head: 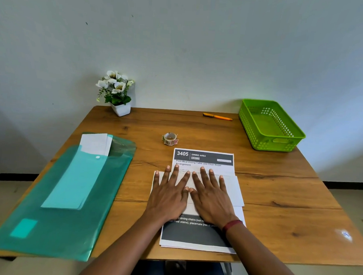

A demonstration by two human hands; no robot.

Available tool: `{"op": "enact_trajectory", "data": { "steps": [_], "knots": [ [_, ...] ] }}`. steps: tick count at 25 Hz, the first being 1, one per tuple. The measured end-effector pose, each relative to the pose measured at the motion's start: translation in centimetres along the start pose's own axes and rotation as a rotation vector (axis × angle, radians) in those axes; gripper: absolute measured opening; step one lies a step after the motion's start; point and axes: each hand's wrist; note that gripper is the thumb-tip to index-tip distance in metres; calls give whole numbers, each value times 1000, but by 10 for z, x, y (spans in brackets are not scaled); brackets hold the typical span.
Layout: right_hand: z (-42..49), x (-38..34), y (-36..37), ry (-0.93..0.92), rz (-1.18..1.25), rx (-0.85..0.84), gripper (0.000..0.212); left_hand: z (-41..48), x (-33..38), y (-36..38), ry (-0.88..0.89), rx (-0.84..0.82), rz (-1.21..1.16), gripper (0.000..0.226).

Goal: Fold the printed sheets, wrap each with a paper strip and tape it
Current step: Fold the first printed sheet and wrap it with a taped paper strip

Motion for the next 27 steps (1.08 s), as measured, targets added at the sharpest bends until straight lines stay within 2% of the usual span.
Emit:
{"op": "enact_trajectory", "data": {
  "steps": [15,19,22,24,27],
  "knots": [
    [-6,36,2,109,8,-27,87,1,-2,-1,-29,-13,-12,62],
    [-8,35,0,114,23,9,89,1,-2,0,-22,-16,-18,63],
    [-13,35,1,116,74,122,82,2,-2,-2,-20,-22,-33,63],
    [-17,35,1,119,164,271,68,4,-1,-7,-44,-29,-124,63],
    [-21,36,0,76,276,526,40,15,-2,-25,-80,138,-350,53]
  ]
}}
Point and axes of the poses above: each hand's wrist, its own z-axis towards the middle knuckle, its own y-axis out of the palm, x = y × z, and after that the axes turned 4 degrees about -z, right-handed
